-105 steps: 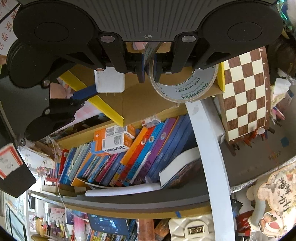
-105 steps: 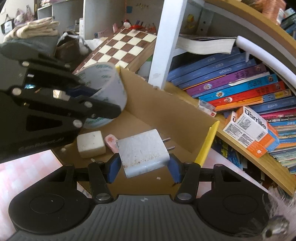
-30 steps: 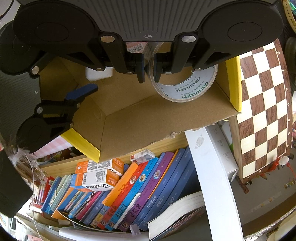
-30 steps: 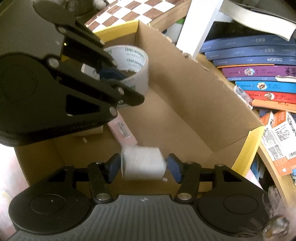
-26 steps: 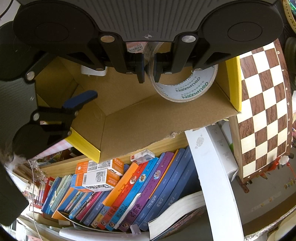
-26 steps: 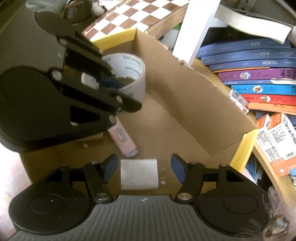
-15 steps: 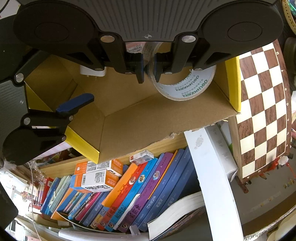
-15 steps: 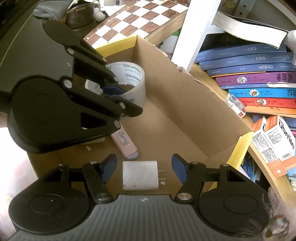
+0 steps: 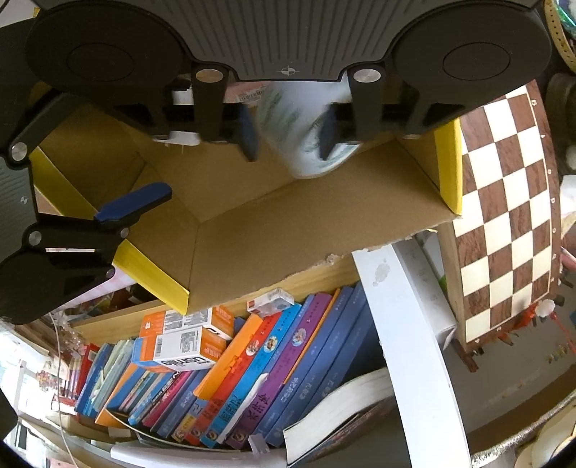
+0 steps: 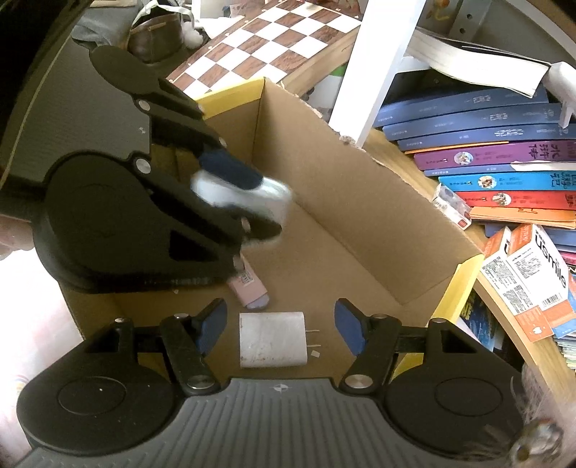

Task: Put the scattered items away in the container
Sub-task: 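Open the left gripper to release the tape roll into the box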

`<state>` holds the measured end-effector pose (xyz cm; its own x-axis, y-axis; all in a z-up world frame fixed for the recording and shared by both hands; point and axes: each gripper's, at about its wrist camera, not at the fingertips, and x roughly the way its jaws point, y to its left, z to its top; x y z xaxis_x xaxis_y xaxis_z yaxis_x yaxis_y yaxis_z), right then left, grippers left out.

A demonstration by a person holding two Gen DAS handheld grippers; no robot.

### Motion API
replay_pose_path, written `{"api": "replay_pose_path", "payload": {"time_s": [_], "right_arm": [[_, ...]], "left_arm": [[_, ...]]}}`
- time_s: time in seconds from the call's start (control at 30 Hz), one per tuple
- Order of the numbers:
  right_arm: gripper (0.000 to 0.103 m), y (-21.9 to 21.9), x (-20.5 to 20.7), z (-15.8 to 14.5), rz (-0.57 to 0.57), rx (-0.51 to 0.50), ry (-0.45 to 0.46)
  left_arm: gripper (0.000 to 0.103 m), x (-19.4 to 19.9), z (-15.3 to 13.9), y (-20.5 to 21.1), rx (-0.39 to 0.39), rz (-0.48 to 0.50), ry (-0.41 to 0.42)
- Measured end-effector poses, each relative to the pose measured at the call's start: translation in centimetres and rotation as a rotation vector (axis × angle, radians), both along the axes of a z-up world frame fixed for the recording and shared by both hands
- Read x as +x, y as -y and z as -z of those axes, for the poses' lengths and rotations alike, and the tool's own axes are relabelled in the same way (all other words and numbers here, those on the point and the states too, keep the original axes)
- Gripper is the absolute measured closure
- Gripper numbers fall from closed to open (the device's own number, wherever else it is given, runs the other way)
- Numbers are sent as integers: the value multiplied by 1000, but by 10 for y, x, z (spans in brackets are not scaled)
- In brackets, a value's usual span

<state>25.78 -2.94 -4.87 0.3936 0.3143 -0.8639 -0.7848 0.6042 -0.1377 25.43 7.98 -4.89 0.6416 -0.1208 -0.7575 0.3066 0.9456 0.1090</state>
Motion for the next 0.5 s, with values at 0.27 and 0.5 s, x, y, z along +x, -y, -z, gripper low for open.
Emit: {"api": "replay_pose_path", "payload": {"time_s": [0.27,0.5], "right_arm": [[31,8,-7,-15,35,25,31],[30,17,-23,-35,52,51,68]], "left_arm": [[32,-14,-15,3,52,-13,64],[27,-36,-42,11,64,3,138]]}}
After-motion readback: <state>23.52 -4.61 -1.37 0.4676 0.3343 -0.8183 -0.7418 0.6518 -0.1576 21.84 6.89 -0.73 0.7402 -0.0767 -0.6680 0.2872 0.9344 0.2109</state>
